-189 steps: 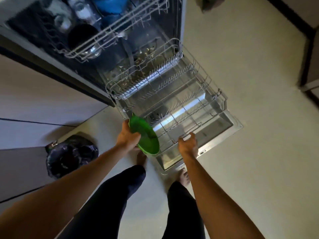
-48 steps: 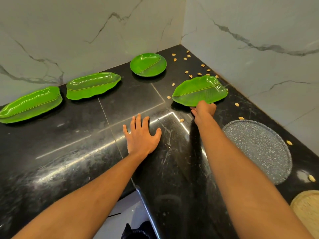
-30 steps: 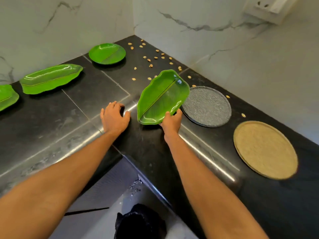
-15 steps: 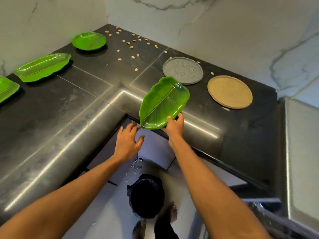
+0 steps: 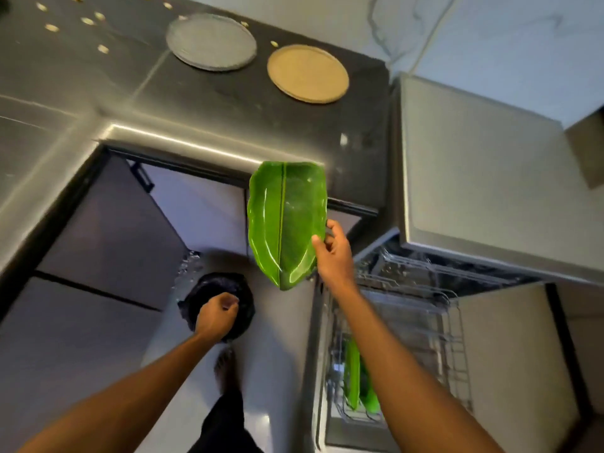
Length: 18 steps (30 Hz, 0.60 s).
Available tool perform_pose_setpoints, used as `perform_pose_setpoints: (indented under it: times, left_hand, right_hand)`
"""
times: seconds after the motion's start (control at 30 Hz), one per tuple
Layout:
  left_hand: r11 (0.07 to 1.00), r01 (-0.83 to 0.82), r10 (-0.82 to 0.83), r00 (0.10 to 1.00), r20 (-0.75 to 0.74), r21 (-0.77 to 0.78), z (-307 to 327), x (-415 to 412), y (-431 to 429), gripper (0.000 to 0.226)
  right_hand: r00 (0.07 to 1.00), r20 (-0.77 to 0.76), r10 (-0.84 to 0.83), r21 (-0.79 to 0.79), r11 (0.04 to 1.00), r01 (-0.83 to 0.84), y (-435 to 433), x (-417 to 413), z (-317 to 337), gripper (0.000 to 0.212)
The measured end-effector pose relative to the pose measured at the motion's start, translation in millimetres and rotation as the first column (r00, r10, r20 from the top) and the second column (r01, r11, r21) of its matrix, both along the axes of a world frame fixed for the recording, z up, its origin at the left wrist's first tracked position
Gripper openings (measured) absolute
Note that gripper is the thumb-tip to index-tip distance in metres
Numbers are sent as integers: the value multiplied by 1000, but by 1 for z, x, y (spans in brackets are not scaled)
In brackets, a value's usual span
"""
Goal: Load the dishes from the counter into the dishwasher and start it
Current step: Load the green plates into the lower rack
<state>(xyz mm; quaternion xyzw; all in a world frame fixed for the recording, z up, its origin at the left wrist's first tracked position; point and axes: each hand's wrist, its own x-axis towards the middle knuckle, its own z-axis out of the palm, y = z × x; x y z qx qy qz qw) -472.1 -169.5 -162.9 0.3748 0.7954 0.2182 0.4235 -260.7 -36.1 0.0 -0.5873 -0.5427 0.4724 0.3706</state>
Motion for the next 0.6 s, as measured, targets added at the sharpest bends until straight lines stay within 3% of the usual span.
perform_pose_setpoints:
  times: [0.17, 0.43, 0.6]
  left_hand:
    - [985, 164, -163, 986, 26, -54, -23, 88, -35, 6]
    - [940, 322, -321, 947, 31, -112, -46, 240, -106, 15]
    - [940, 293, -284, 956, 78, -175, -43, 298, -147, 14]
  right_hand:
    - [935, 350, 48, 14, 998, -56, -71, 117, -33, 25]
    - [847, 531, -22, -79, 994, 75, -178, 304, -104, 22]
    - [796, 603, -56, -228, 944, 239, -229, 374, -131, 24]
